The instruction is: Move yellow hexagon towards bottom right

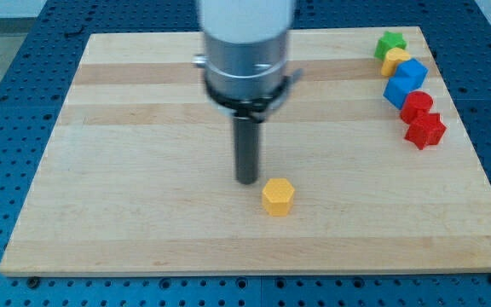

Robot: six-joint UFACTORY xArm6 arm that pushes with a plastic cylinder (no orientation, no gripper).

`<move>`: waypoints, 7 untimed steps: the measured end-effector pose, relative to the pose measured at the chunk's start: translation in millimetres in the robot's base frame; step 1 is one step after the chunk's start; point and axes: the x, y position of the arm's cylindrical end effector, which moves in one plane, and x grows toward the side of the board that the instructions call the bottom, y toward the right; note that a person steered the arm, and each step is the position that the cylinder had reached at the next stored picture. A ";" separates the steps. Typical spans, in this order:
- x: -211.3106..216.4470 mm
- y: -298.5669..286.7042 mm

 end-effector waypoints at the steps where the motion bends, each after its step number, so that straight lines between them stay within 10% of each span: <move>1: 4.4 -35.7; 3: 46.1 21.3; 7: -3.4 188.9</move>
